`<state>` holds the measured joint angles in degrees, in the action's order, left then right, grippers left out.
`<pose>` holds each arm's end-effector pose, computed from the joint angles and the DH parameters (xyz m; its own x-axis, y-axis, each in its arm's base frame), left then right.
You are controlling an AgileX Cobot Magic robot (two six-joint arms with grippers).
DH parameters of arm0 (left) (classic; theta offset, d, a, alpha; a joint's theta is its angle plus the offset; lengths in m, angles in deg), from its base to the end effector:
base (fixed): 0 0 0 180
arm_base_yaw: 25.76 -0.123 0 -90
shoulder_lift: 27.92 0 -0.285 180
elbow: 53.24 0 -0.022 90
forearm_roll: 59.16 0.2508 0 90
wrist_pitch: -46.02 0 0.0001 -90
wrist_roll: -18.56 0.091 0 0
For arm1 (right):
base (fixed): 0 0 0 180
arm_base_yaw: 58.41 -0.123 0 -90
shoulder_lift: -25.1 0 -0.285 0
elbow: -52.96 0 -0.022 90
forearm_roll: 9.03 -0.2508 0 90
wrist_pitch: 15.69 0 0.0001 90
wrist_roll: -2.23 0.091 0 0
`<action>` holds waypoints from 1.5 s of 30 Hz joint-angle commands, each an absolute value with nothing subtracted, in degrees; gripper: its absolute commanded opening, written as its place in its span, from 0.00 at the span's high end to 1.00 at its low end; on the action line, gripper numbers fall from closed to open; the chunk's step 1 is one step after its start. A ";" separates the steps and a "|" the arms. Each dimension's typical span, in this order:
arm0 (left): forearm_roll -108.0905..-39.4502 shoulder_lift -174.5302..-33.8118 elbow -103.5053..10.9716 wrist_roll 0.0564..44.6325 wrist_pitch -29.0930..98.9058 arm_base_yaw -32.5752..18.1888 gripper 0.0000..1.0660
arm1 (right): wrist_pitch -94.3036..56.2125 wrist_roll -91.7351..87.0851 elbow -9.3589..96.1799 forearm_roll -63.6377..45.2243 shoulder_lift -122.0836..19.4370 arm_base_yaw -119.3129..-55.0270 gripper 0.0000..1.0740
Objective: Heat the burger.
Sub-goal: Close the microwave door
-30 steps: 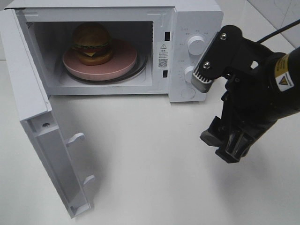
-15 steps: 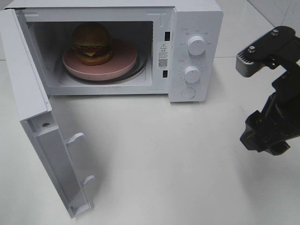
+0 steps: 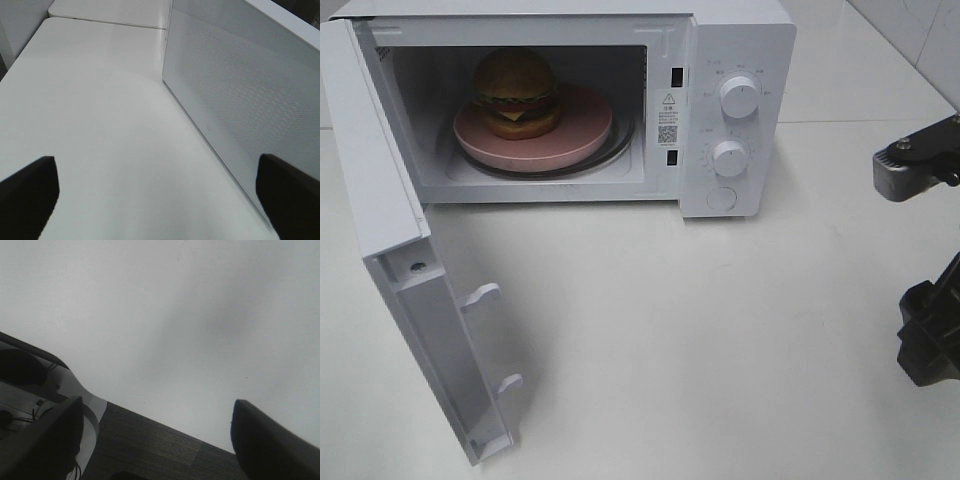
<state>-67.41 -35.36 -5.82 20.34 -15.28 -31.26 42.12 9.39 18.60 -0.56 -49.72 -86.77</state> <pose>-0.0079 -0.0123 0.2827 -0.4353 -0.0802 -0.8967 0.0009 0.9960 -0.0895 0.1727 0.0803 0.2485 -0.8759 -0.4212 -0.2353 -0.4064 0.9070 -0.1107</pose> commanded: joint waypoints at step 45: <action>-67.70 -34.50 -5.59 20.22 -15.17 -31.54 0.06 | 42.40 7.90 5.88 -5.77 14.51 -63.05 0.29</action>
